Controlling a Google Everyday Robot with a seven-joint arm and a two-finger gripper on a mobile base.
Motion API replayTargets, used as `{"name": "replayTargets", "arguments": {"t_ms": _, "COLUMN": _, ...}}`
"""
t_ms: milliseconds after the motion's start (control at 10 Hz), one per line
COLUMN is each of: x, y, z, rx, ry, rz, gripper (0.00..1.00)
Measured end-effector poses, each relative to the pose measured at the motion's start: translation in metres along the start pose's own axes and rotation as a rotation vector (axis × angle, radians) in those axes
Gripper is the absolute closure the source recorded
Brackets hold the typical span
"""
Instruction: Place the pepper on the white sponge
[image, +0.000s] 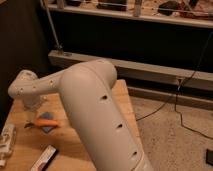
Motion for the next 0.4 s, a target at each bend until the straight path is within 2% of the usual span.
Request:
{"name": "replayTargets", "arguments": {"t_ms": 200, "x": 0.02, "y": -0.034, "z": -0.025, "rx": 0.05, "ry": 0.022, "rz": 0.096, "gripper": 0.2}}
{"name": "replayTargets", "arguments": {"t_ms": 400, "x": 0.045, "y": -0.06, "z": -0.042, "rx": 0.08, "ry": 0.064, "rz": 0.208, "gripper": 0.2}}
